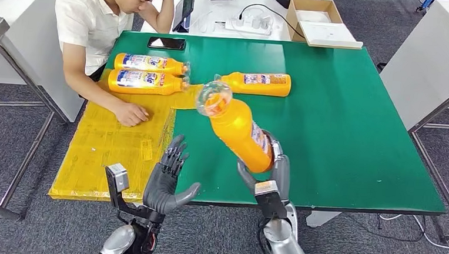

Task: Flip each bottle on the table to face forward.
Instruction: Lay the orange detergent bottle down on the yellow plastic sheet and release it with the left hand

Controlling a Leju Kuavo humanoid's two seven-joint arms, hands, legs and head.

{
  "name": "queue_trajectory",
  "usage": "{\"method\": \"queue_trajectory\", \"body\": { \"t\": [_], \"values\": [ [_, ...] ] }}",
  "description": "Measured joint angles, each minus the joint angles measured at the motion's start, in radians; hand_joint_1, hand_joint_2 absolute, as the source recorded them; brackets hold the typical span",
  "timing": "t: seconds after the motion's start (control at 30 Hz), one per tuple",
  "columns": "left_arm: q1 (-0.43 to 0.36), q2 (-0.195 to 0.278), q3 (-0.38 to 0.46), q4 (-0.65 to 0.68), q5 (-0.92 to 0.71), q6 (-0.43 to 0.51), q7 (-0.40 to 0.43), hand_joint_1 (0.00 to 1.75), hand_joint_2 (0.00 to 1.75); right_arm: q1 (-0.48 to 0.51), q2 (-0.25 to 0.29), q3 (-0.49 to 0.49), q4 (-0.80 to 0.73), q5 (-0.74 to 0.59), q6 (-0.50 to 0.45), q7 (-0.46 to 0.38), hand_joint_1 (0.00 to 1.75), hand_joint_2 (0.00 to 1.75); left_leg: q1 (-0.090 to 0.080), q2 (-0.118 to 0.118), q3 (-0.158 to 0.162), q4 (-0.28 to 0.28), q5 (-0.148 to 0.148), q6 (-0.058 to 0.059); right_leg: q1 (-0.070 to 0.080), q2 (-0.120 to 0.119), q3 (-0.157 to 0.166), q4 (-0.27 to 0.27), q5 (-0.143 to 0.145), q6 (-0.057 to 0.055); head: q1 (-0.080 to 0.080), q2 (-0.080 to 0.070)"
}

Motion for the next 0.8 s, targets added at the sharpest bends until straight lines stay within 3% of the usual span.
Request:
{"method": "queue_trajectory", "body": {
  "t": [0.2,0.43,0.8],
  "values": [
    [-0.001,-0.001,-0.019,0.018,-0.035,-0.014,-0.026,0.0,1.75,-0.007,0.018,0.079,0.035,0.029,0.036,0.001,1.75,1.75,0.0,0.0,0.0,0.0,0.0,0.0,0.0,0.0,0.0,0.0,0.0,0.0,0.0,0.0],
    [-0.001,-0.013,-0.018,0.019,-0.028,0.004,-0.035,0.0,1.75,-0.028,0.046,0.224,0.186,0.149,0.079,0.0,1.75,1.75,0.0,-0.001,-0.001,0.0,0.0,0.0,0.0,0.0,-0.001,0.0,0.0,0.0,0.0,0.0],
    [0.028,-0.02,0.013,0.01,0.0,0.028,-0.044,0.0,1.75,-0.063,0.065,0.299,0.287,0.152,0.075,0.0,1.75,1.75,0.0,0.0,-0.001,0.0,0.0,0.0,0.0,0.0,-0.002,0.0,0.0,0.0,0.0,0.0]
  ]
}}
